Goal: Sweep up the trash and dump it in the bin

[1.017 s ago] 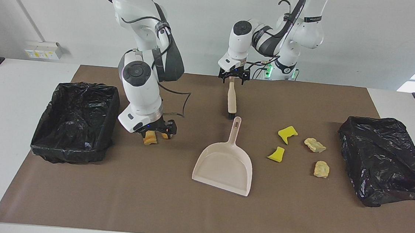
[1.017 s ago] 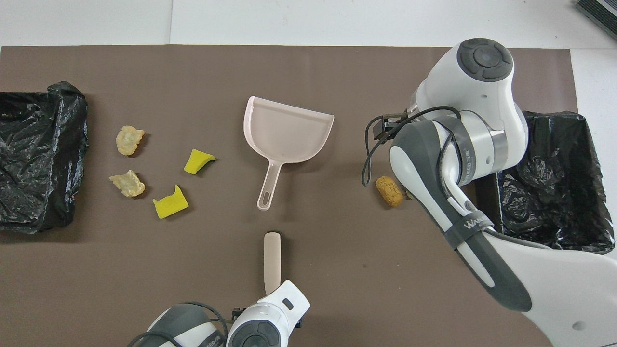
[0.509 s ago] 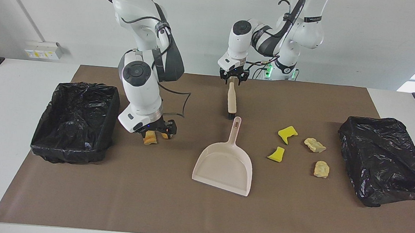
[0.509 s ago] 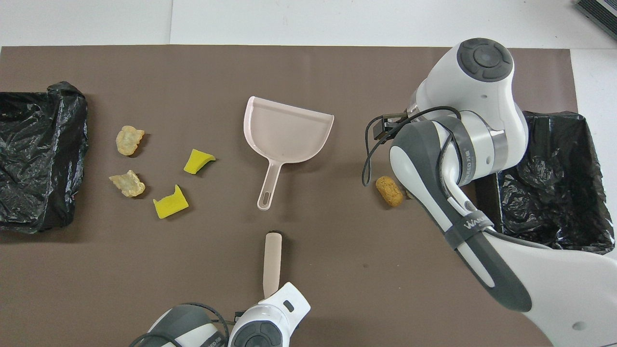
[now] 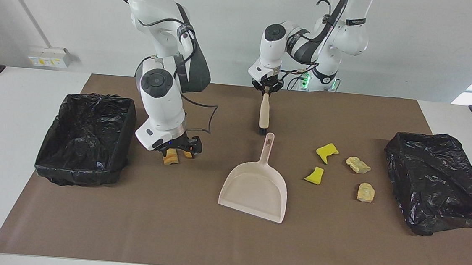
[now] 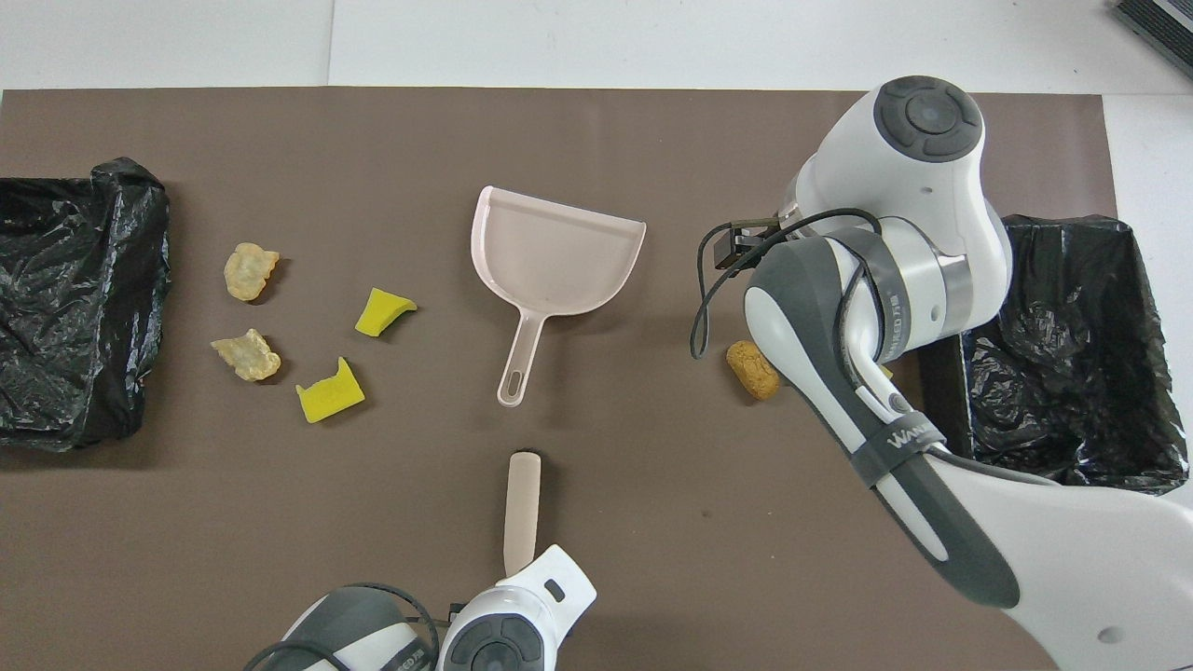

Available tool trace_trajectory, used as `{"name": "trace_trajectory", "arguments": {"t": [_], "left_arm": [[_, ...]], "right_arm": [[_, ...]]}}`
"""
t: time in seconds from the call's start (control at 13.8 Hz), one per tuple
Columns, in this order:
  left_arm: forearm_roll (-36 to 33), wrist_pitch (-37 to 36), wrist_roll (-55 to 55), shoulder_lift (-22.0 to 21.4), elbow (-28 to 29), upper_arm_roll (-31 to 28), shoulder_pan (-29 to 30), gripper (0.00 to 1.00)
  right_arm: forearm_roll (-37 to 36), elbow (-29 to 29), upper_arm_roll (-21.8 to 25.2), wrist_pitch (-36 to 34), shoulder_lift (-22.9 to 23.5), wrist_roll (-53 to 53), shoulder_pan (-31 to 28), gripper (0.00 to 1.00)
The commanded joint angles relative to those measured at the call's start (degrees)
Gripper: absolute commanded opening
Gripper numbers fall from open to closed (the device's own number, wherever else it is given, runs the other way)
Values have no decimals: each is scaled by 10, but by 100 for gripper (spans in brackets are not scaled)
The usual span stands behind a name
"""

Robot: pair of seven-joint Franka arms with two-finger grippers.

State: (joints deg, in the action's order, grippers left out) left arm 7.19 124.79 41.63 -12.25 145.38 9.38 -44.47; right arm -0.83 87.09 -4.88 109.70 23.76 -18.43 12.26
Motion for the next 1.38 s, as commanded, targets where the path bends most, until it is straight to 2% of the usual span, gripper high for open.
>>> {"name": "trace_trajectory", "arguments": {"t": [0.0,0.15,0.29,0.44,0.65,0.8,0.94,1.09,1.31], "left_arm": [[6,-97,-5,-18,-40,-9,48,0],[5,-199,-10,-31,-88,-10,111,0],[3,-220,-35,-73,-100,-11,193,0],[-3,-247,-100,-83,-117,-13,280,0],[-6,-215,-290,-67,-124,-13,442,0],[-16,-189,-371,-39,-134,-13,521,0],[-77,-186,-398,19,-182,-13,543,0],[-97,-186,-393,81,-232,-14,547,0],[-155,-161,-392,116,-249,-14,547,0]], "right_arm": [[8,18,-3,29,-13,-51,17,100],[9,17,-3,43,-10,-83,31,100],[9,17,-3,56,-8,-121,50,100],[8,17,-2,69,-6,-161,73,100],[-7,14,-1,92,15,-281,137,100],[-38,8,-1,103,36,-342,168,100],[-72,-4,-1,112,56,-398,203,100],[-80,-4,-2,132,58,-413,216,100],[-128,-4,3,159,84,-460,258,100]]}}
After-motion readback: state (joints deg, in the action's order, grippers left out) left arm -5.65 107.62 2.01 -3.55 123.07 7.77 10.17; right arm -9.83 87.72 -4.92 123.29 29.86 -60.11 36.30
